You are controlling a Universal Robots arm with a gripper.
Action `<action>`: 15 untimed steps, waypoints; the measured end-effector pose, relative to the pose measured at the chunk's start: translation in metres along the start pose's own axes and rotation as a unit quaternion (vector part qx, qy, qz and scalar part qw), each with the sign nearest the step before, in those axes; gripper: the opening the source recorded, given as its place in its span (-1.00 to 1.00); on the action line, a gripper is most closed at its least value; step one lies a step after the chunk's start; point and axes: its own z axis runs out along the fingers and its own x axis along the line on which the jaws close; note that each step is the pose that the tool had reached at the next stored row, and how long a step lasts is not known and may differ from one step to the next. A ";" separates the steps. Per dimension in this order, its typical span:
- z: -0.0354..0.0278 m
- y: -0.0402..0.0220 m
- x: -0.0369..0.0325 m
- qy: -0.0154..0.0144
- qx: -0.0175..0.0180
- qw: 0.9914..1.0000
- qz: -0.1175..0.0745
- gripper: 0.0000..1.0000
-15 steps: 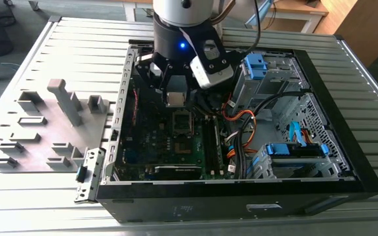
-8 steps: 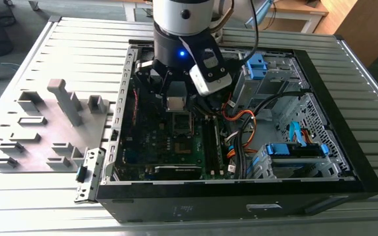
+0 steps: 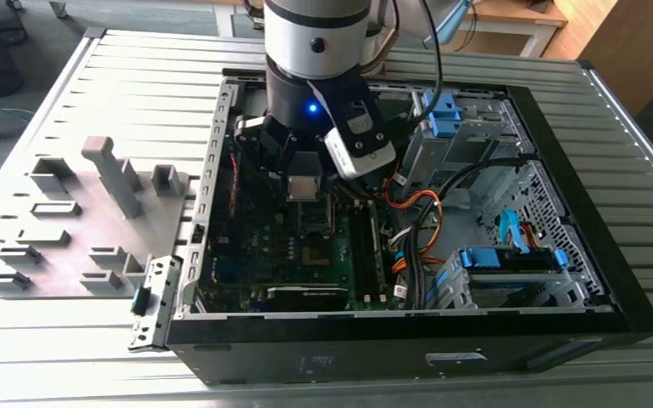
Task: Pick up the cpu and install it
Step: 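Pick up the cpu and move it towards the insertion slot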
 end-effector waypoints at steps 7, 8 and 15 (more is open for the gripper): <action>0.0037 -0.0004 0.0000 0.000 -0.003 1.000 0.003 -0.06; 0.0037 -0.0003 0.0000 0.000 -0.003 1.000 0.003 -0.06; 0.0069 -0.0005 -0.0010 0.000 -0.003 1.000 0.003 -0.06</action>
